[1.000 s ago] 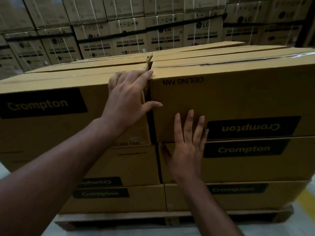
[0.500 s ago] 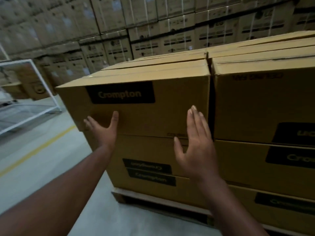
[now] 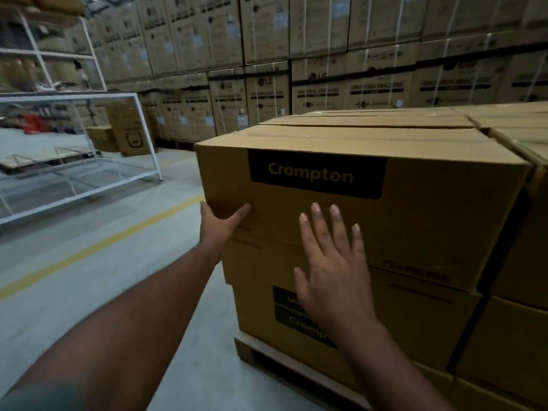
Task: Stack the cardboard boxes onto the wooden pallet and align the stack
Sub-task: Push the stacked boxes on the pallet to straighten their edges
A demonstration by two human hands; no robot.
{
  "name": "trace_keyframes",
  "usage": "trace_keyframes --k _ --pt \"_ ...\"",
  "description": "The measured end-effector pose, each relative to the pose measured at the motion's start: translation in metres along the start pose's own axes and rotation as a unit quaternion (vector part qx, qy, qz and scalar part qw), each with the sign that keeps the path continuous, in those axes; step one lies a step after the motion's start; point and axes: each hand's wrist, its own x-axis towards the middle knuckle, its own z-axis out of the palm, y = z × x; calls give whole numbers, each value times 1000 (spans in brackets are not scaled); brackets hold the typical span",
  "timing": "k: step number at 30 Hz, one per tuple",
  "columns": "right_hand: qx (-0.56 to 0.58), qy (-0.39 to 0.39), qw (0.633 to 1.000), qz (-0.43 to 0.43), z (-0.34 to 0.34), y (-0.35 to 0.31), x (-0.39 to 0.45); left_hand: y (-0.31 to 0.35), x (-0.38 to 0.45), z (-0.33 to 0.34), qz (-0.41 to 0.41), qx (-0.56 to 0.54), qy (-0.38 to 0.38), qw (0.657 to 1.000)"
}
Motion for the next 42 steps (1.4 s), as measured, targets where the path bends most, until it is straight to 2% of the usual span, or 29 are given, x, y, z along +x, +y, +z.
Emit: trace_keyframes --k 6,11,16,18,20,22,24,25,27,30,33,37,39,40,42 --pt "-78 -24 995 52 9 -8 29 -1 9 -11 30 0 -15 999" --pt "-95 -50 993 55 11 1 18 -7 6 -5 47 24 -9 999" --pt "-55 -64 996 41 -1 12 11 -8 0 1 40 32 -20 998" --pt "-16 -11 1000 23 -7 18 1 -8 -5 5 47 63 -27 997" --pt "14 77 996 35 -10 31 -19 -11 -17 16 50 109 -26 992" --pt "46 150 984 89 -6 52 -50 -19 -36 33 44 141 -21 989" --pt "58 185 963 185 10 79 -87 -33 -59 55 21 153 -28 988" --pt "57 178 952 244 20 92 -106 -40 -72 67 3 153 -35 988" --pt "63 111 929 348 44 116 -139 -54 -95 90 -29 156 -44 986" --pt "72 -8 916 394 72 136 -166 -69 -129 125 -40 161 -65 984" --pt "76 -13 922 381 81 144 -170 -74 -156 155 -33 146 -90 985" --pt "100 40 918 381 86 154 -188 -76 -163 167 -22 130 -76 988" --pt "142 66 877 454 96 161 -208 -83 -163 166 -14 129 -67 989" --pt "194 60 827 524 102 164 -217 -89 -166 166 -16 131 -68 989" --pt "354 18 669 653 111 164 -228 -106 -180 167 -59 139 -91 984"
